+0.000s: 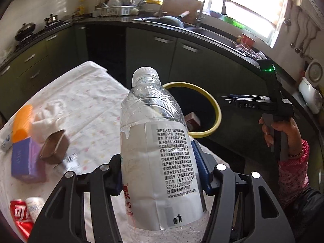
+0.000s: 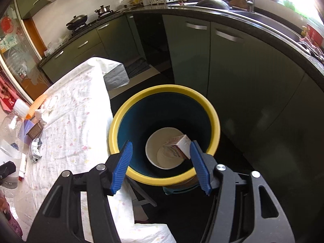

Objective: Collect trash
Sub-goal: 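Carry the water bottle over the bin and open the left gripper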

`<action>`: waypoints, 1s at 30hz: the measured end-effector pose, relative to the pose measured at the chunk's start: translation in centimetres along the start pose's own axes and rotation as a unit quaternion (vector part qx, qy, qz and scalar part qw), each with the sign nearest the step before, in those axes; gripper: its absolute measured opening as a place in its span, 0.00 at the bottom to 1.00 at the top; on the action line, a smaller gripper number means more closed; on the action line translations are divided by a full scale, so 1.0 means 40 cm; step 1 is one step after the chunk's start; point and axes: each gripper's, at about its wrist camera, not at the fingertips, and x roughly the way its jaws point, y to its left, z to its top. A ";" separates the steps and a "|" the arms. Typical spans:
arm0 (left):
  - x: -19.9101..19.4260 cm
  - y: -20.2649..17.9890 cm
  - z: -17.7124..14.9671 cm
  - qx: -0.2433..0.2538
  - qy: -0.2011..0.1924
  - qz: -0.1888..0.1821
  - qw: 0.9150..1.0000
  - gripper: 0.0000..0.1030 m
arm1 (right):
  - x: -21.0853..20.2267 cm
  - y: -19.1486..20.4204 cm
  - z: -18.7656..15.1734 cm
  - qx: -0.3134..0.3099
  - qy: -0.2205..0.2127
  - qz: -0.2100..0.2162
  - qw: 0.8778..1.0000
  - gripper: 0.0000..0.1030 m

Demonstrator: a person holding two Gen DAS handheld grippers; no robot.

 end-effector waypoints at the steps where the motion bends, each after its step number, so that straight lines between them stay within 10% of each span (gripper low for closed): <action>1: 0.032 -0.023 0.023 0.009 0.008 -0.012 1.000 0.54 | -0.003 -0.019 -0.002 0.006 -0.001 -0.002 1.000 0.55; 13: 0.421 -0.202 0.223 0.051 0.084 -0.047 0.994 0.55 | 0.017 -0.146 -0.026 0.045 0.012 -0.010 0.999 0.55; 16: 0.462 -0.200 0.255 0.046 0.073 -0.018 0.996 0.74 | 0.029 -0.151 -0.028 0.047 0.017 -0.008 0.999 0.55; 30: 0.100 -0.002 0.109 -0.010 -0.057 -0.001 0.998 0.83 | 0.061 -0.069 -0.024 0.018 0.033 0.003 0.999 0.56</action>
